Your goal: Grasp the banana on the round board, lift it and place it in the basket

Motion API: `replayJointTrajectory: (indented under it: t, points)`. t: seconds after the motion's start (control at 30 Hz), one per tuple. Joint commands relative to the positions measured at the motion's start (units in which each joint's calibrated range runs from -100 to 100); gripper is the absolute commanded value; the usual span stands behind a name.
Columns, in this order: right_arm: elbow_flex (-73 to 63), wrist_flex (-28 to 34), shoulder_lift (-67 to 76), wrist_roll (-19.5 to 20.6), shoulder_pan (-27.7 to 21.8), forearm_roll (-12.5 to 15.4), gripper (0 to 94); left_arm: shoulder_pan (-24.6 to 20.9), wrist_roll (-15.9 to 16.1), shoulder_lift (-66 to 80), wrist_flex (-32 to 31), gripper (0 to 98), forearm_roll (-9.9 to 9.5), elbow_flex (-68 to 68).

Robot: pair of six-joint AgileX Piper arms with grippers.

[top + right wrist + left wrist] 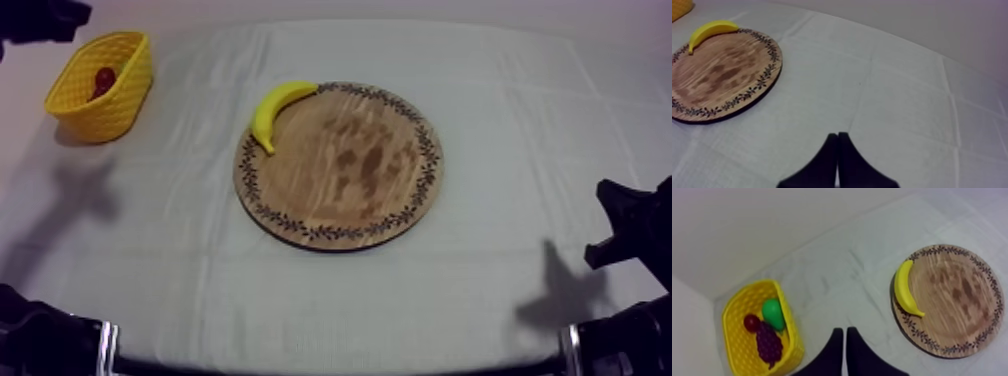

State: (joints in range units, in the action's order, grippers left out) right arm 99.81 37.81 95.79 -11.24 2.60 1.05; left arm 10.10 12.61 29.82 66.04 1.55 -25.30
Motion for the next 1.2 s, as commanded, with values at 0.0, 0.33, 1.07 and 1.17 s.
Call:
replayJointTrajectory:
  t: [0.0, 0.33, 1.07, 1.17]
  points:
    - [-0.03, 0.01, -0.03, 0.00, 0.00, 0.00, 0.2, 0.97, 3.10, -10.90, 2.99, 0.7, 0.00, 9.68]
    - [-0.03, 0.01, -0.03, -0.01, 0.00, 0.00, 0.2, 4.83, 7.67, -30.13, 12.15, 0.5, -1.62, 24.95]
    - [-0.03, 0.01, -0.03, -0.02, 0.00, 0.00, 0.2, 6.74, -7.07, -51.84, 16.38, 21.3, 2.24, 44.50]
    - [-0.03, 0.01, -0.03, -0.02, 0.00, 0.00, 0.2, 6.73, -7.55, -51.72, 15.06, 45.6, 2.18, 40.95]
